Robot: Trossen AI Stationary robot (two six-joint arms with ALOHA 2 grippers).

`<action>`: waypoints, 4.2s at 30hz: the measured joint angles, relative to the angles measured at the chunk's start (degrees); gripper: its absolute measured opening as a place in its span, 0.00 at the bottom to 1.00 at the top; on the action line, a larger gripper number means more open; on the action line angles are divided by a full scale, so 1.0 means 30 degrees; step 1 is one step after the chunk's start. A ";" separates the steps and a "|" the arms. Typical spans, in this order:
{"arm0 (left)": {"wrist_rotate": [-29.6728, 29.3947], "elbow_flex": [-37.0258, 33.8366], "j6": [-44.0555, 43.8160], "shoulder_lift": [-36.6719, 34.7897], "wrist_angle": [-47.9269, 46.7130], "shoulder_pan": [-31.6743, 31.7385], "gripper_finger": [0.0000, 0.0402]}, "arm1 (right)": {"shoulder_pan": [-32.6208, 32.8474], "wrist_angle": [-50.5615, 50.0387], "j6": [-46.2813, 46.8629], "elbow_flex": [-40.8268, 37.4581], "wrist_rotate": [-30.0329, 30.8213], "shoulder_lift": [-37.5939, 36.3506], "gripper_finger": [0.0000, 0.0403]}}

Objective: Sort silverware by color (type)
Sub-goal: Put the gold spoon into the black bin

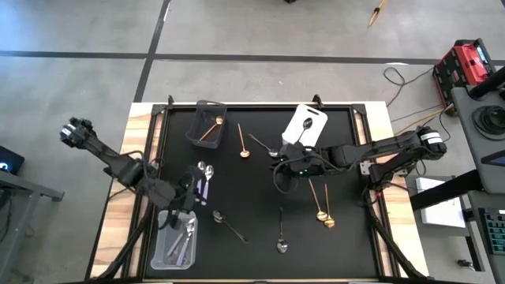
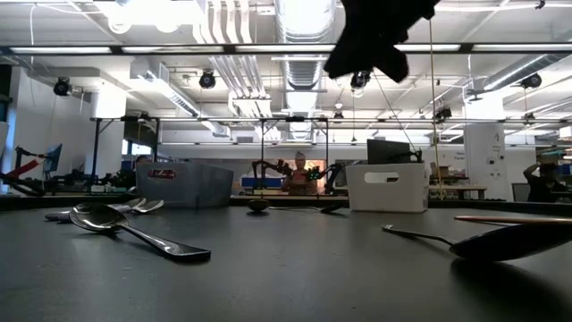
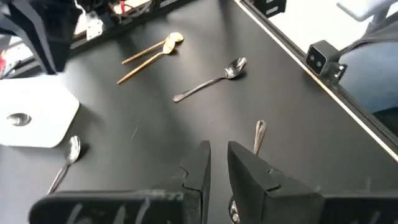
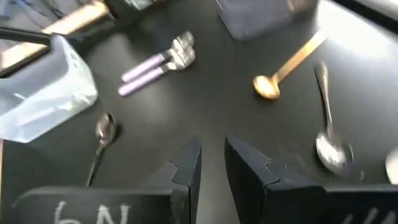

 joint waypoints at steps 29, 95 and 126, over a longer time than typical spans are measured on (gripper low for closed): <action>0.5577 -0.3992 0.7327 -0.6379 0.8369 1.0538 0.09 | 0.0222 -0.9583 1.0407 -0.0002 -0.4447 0.3016 0.15; 0.7365 -0.5412 0.7313 -0.7074 0.8376 1.1098 0.09 | 0.0769 -1.0085 1.1681 -0.2086 -0.6415 0.6664 0.19; 0.8577 -0.5551 0.2068 -0.1088 1.0656 1.1013 0.37 | 0.1592 -0.6534 0.3106 0.4558 -0.0428 0.6091 0.03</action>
